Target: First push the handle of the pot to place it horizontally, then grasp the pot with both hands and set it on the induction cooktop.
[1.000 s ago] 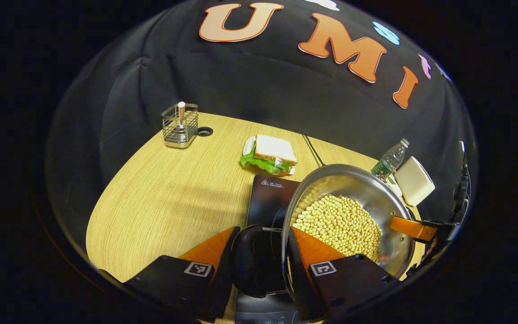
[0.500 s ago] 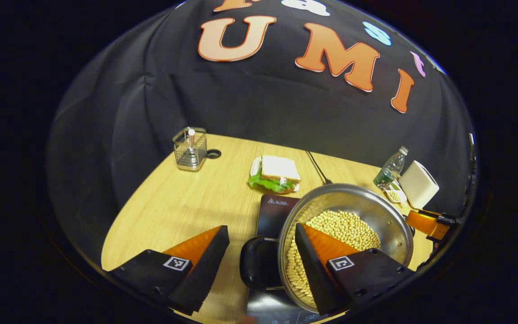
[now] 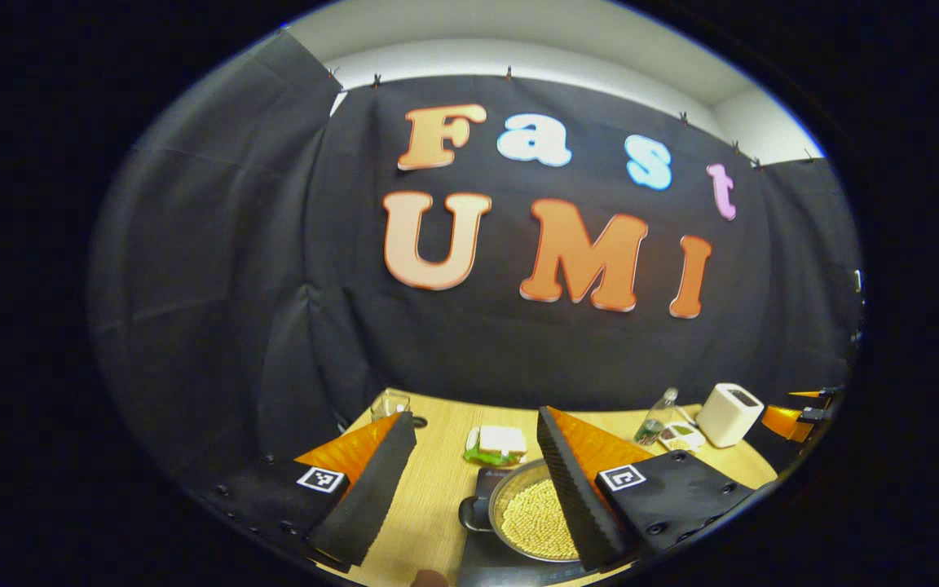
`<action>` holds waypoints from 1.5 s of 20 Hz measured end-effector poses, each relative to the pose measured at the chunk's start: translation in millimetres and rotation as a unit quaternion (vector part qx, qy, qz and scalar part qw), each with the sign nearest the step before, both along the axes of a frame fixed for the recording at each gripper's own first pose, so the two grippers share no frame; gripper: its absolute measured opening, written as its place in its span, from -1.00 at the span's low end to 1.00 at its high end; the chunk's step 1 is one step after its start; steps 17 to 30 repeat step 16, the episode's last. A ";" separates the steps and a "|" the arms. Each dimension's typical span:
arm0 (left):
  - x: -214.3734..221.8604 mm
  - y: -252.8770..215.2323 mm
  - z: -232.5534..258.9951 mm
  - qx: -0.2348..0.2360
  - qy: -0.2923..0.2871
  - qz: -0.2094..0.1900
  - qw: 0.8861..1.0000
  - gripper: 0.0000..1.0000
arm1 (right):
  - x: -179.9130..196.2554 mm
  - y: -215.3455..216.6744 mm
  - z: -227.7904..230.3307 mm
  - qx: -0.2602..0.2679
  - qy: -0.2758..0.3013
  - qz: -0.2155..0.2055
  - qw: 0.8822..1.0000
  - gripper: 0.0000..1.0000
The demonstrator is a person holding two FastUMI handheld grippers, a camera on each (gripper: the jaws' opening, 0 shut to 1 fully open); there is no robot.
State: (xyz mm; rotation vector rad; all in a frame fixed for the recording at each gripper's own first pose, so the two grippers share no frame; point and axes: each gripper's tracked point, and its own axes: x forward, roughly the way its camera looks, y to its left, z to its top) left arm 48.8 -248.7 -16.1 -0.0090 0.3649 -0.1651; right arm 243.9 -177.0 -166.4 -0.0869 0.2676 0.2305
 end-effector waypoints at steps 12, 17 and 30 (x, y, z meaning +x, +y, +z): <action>-54.7 29.7 168.1 -0.046 -0.114 0.008 0.992 0.96 | -71.6 -135.7 131.1 0.028 -0.103 -0.065 0.992 0.94; -62.3 14.6 174.1 -0.055 -0.112 -0.005 0.992 0.94 | -75.4 -156.3 135.3 0.044 -0.109 -0.079 0.990 0.86; -62.3 14.6 174.1 -0.055 -0.112 -0.005 0.992 0.94 | -75.4 -156.3 135.3 0.044 -0.109 -0.079 0.990 0.86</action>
